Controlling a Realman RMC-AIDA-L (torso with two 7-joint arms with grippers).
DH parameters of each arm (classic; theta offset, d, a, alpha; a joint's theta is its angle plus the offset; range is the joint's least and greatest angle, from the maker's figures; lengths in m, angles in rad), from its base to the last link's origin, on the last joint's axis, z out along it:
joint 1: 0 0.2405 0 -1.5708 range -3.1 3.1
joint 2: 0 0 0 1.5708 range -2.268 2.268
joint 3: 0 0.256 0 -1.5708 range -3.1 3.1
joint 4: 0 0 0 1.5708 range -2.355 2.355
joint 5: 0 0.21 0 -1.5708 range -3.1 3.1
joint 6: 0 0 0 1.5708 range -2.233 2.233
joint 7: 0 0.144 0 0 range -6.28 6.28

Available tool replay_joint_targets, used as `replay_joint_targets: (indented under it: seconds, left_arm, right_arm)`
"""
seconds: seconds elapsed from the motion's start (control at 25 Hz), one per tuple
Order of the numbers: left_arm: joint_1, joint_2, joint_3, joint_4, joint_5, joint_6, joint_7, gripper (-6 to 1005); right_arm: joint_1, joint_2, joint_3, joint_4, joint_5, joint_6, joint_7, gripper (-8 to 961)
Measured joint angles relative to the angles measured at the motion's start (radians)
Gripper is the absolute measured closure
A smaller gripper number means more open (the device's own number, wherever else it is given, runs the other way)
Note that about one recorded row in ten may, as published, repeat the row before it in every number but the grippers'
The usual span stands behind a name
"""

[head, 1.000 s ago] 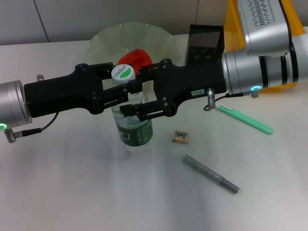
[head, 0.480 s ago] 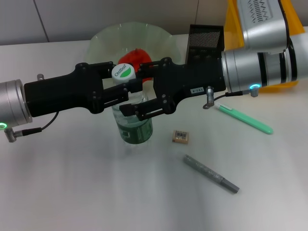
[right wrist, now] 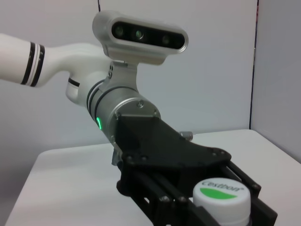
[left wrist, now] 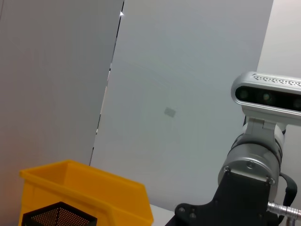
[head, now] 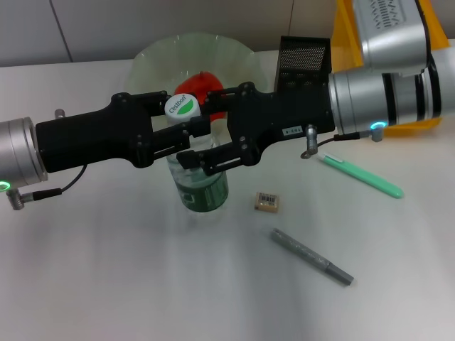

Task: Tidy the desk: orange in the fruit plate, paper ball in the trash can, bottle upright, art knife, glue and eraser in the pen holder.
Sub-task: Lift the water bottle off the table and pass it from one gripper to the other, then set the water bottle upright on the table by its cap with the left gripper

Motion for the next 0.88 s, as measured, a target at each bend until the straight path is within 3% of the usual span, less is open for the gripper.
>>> replay_joint_targets:
  seconds: [0.44, 0.88]
  left_arm:
    - [0.000, 0.000, -0.001, 0.001, 0.001, -0.001, 0.000, 515]
    - [0.002, 0.002, -0.004, 0.002, 0.001, -0.003, 0.000, 509]
  right_arm:
    - [-0.018, -0.003, 0.000, -0.036, -0.004, -0.038, 0.058, 161]
    - [-0.165, -0.005, 0.015, -0.202, -0.003, -0.074, 0.117, 162]
